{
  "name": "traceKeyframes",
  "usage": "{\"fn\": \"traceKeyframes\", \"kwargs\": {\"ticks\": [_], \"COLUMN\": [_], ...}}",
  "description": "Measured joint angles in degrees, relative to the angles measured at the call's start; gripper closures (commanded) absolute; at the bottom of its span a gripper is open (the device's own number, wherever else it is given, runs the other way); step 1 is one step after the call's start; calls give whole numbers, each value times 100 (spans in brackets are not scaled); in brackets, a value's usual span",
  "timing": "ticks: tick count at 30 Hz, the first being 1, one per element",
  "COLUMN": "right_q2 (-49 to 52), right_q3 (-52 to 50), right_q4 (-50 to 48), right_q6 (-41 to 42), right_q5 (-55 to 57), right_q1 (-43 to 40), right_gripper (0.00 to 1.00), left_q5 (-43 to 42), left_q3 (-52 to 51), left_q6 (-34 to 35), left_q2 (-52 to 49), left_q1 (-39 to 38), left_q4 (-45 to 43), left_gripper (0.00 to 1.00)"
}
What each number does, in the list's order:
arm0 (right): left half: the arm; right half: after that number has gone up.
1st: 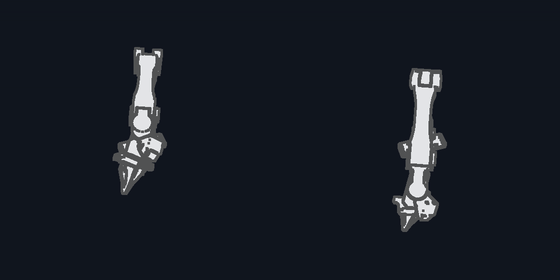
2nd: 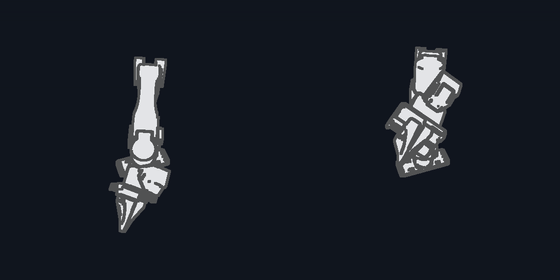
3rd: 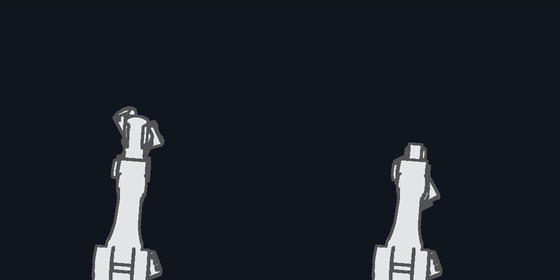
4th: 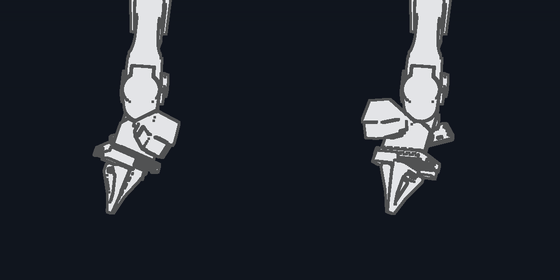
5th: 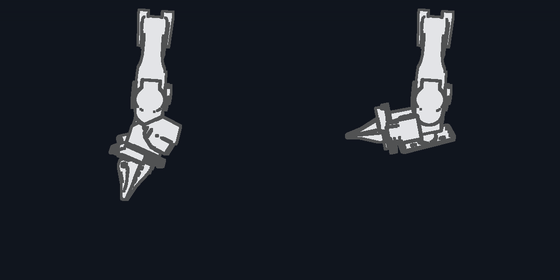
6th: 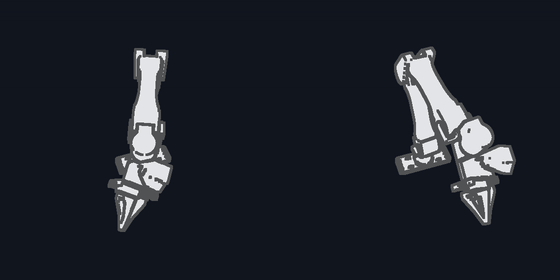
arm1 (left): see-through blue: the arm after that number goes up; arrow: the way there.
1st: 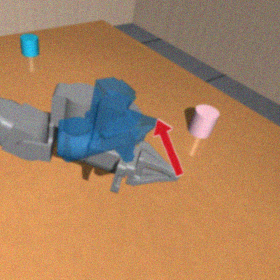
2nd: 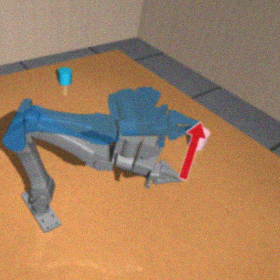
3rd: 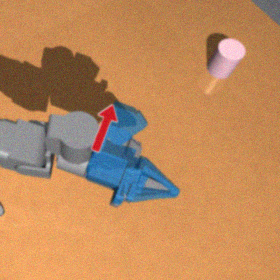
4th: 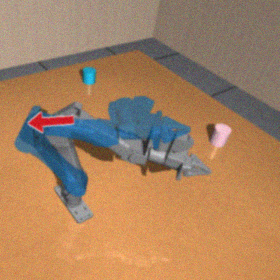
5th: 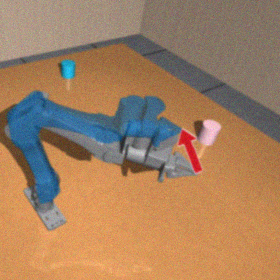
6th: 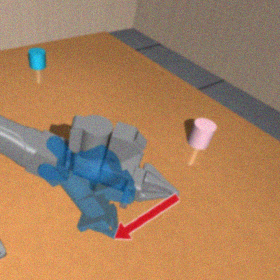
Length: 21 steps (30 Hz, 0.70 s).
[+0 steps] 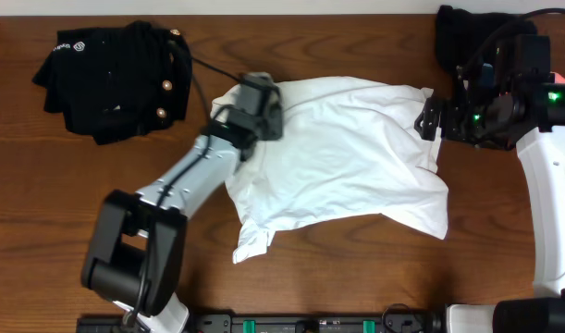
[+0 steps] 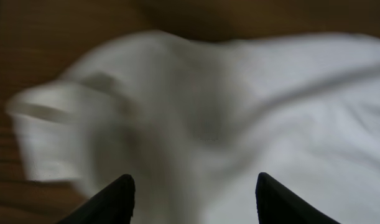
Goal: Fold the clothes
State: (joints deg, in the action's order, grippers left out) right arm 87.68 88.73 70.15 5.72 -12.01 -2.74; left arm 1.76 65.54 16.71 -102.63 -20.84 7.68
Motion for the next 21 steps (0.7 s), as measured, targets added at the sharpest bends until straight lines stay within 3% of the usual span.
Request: {"fn": "traceKeyframes", "kwargs": {"ticks": [6, 9, 13, 21], "right_q2": [0, 0, 0, 0], "right_q3": [0, 0, 0, 0], "right_q4": [-4, -4, -7, -11], "right_q6": [0, 0, 0, 0], "right_q5": [0, 0, 0, 0], "right_q1": [0, 0, 0, 0], "right_gripper": [1, 1, 1, 1], "left_q5": [-48, -153, -199, -446], "left_q3": [229, 232, 234, 236], "left_q6": [0, -9, 13, 131], "left_q2": [0, -13, -157, -603], "left_q1": [848, 1139, 1366, 1451], "left_q4": [-332, -542, -874, -916], "left_gripper": [35, 30, 23, 23]}}
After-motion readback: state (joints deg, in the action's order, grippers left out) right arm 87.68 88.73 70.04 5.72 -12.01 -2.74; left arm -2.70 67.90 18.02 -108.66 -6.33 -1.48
